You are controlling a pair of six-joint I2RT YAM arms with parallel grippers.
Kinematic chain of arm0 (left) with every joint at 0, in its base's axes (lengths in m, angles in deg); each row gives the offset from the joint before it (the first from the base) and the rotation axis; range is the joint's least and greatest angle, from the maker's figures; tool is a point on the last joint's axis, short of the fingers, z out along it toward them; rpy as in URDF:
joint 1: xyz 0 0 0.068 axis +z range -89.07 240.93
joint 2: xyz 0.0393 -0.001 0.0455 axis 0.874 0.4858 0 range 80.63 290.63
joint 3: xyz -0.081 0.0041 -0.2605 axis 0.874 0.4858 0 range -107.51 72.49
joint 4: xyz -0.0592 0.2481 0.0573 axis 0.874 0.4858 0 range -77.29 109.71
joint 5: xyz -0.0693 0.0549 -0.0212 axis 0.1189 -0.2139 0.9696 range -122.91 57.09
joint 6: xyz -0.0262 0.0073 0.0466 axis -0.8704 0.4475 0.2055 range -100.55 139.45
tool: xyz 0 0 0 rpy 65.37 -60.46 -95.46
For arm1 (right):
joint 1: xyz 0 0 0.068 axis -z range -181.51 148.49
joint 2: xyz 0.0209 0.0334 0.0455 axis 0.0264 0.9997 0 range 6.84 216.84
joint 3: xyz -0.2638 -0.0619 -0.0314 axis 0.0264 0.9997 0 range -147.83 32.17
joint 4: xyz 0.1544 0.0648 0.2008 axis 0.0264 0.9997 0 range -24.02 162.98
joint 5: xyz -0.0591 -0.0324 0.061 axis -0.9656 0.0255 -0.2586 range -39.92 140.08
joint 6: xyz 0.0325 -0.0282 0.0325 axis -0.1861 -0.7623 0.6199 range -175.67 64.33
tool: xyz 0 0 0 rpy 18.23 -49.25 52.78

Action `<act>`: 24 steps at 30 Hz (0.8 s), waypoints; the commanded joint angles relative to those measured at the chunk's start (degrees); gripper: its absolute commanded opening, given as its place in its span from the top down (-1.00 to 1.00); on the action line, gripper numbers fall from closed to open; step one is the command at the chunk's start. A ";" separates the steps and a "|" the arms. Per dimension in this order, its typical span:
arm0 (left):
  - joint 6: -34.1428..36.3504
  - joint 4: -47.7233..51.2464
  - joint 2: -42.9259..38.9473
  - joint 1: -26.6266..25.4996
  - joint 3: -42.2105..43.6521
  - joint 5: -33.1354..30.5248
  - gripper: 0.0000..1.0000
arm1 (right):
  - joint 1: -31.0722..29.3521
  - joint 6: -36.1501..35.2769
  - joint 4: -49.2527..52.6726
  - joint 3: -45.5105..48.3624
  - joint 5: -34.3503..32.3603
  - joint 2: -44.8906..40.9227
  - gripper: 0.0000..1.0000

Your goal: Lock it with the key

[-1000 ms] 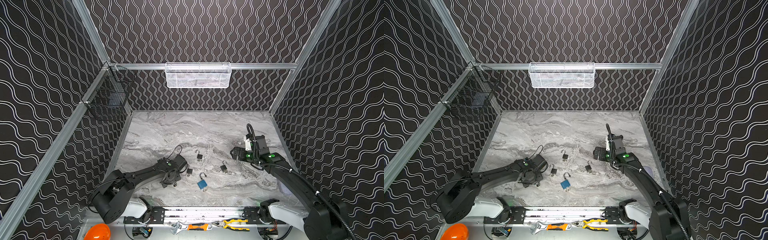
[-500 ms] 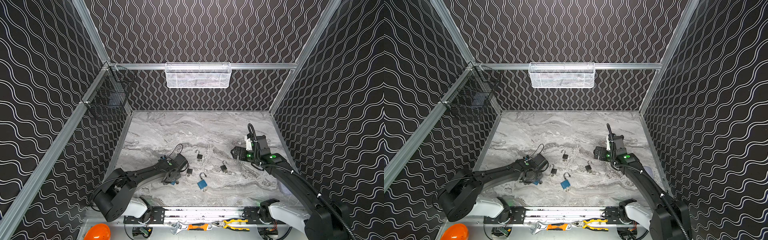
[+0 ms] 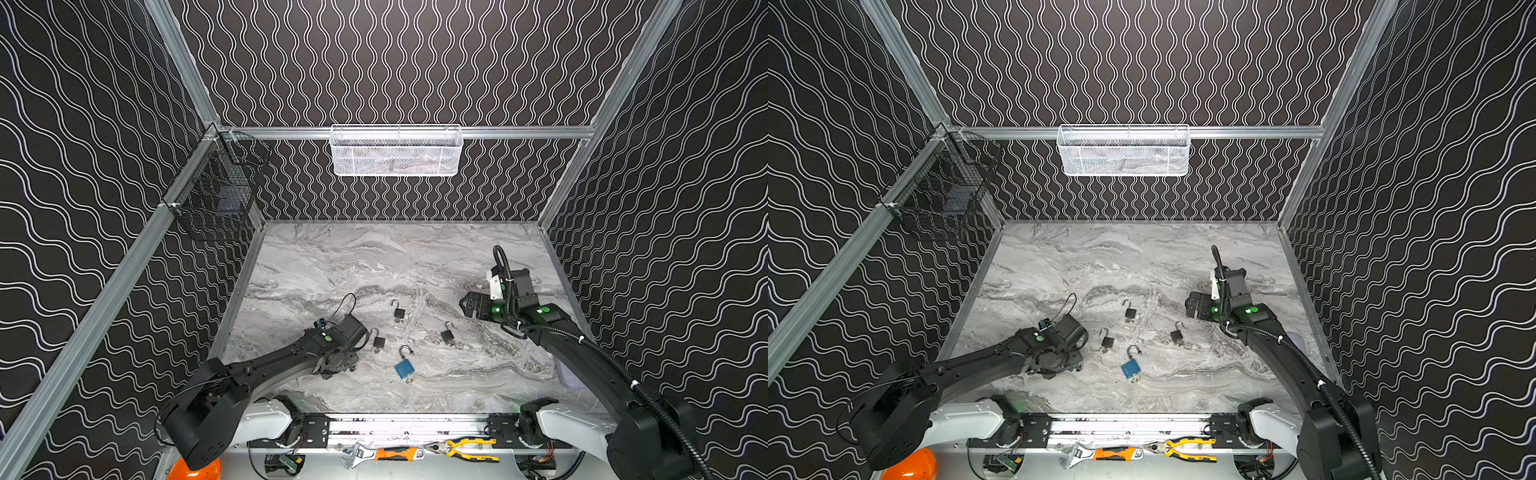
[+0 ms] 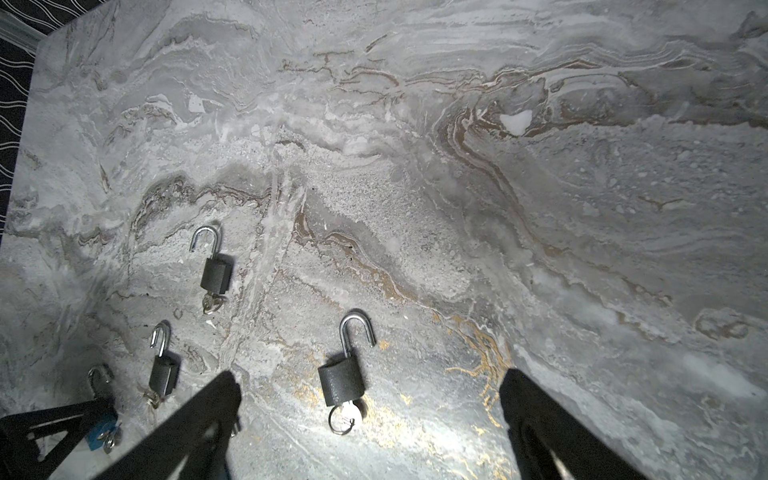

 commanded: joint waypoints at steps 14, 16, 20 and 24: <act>-2.54 -0.13 7.82 -2.50 -2.06 3.26 -0.08 | 0.03 -0.47 -1.16 -0.09 1.97 0.16 -1.00; -2.17 -0.56 8.54 -2.51 -2.20 3.19 0.01 | 0.02 -0.46 -1.25 0.11 2.02 -0.18 -1.00; -1.19 -0.66 9.35 -2.50 -2.84 3.47 0.20 | -0.01 0.02 -0.72 0.11 1.07 -0.38 -1.00; 0.38 -1.82 9.03 -2.50 -3.78 3.66 0.36 | 0.02 0.86 -0.43 -0.22 0.10 -0.15 -1.00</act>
